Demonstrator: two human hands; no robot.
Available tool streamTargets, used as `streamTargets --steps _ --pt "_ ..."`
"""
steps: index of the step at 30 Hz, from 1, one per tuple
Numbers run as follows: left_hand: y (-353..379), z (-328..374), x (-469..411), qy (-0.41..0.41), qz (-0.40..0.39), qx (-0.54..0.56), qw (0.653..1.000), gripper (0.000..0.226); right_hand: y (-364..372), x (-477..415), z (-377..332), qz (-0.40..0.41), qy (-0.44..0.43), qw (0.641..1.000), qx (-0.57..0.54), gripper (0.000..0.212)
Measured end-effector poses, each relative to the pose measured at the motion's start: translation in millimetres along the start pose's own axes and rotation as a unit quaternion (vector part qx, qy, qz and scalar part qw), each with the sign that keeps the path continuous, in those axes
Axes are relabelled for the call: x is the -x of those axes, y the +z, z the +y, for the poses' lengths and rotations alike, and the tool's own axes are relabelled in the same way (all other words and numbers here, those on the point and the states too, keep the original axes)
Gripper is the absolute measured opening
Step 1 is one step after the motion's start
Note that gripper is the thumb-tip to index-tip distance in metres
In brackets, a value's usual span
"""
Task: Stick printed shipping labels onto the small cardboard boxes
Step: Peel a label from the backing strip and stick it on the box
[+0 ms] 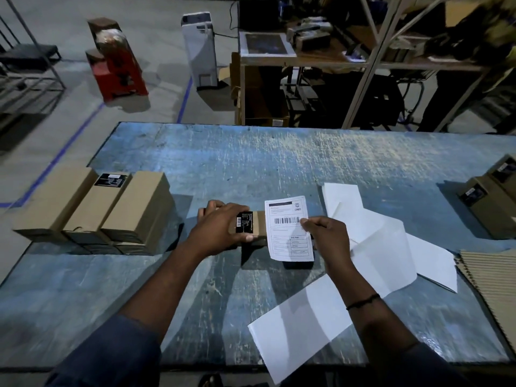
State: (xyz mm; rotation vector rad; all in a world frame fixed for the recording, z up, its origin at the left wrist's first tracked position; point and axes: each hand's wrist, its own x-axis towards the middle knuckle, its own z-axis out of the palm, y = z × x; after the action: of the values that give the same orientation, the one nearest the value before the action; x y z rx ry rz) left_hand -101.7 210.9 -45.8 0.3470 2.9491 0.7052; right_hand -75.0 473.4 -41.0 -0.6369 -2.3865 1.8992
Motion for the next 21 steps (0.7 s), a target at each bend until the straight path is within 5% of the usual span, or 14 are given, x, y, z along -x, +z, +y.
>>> streamTargets --steps 4,12,21 --pt "0.6 -7.6 0.5 0.002 0.005 0.043 0.999 0.070 8.6 4.1 -3.2 0.003 0.002 1.000 -0.028 0.013" --pt "7.0 2.2 -20.1 -0.102 0.080 0.260 0.957 0.025 27.2 2.2 -5.1 0.004 0.064 0.994 -0.088 0.006" --pt "16.0 4.2 -21.3 -0.121 0.076 0.271 0.952 0.022 39.4 0.4 3.4 0.004 0.052 0.998 -0.036 0.013"
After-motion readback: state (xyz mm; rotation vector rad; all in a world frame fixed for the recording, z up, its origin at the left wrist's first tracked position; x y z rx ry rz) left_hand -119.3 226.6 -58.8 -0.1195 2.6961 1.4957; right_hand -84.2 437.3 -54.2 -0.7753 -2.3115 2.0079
